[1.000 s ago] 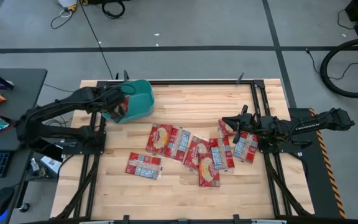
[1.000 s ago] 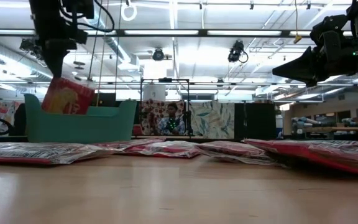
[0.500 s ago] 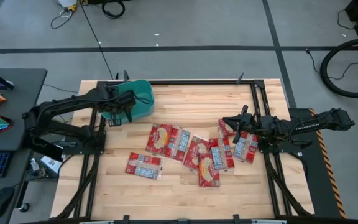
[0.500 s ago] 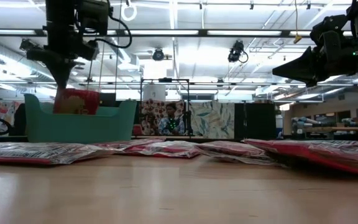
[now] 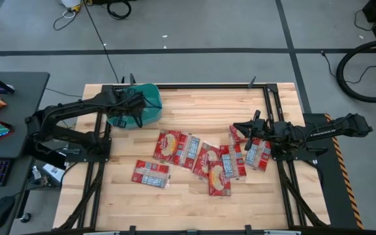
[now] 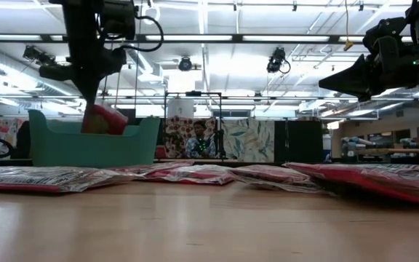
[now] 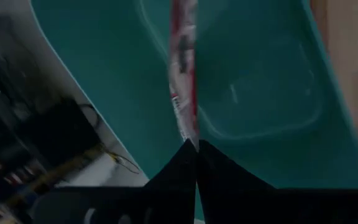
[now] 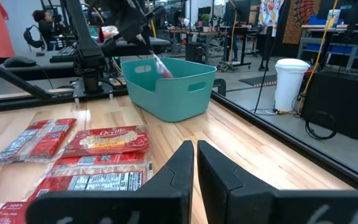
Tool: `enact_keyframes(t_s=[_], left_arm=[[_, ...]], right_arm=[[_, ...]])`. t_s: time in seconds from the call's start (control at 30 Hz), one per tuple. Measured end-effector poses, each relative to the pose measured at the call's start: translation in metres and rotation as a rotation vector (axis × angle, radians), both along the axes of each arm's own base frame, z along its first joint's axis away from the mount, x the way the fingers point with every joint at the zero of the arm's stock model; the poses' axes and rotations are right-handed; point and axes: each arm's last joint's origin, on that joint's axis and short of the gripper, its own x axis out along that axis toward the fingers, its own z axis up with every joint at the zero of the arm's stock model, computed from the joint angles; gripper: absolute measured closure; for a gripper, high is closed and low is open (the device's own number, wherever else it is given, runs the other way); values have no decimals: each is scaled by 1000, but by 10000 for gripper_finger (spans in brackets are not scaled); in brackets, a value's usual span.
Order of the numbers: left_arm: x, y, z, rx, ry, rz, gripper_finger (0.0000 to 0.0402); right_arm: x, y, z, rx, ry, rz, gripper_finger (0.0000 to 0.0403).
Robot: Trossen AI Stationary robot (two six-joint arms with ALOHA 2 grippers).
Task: Sort popcorn bags into baskets
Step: Put the red popcorn bag into the green bin
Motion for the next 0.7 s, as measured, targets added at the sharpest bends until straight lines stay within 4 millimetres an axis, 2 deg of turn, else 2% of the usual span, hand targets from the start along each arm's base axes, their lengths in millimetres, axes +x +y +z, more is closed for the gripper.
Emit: enact_keyframes(t_s=[0.13,0.27,0.53,0.7], left_arm=[[1,1,0,2,55,-99,393],[-1,-1,0,0,76,-84,393],[-11,-18,-1,-149,118,-96,398],[-22,-30,2,-188,220,-125,399]], right_arm=[[0,0,0,0,0,0,377],[0,0,0,0,0,0,377],[0,0,0,0,-1,0,377],[0,0,0,0,0,0,377]])
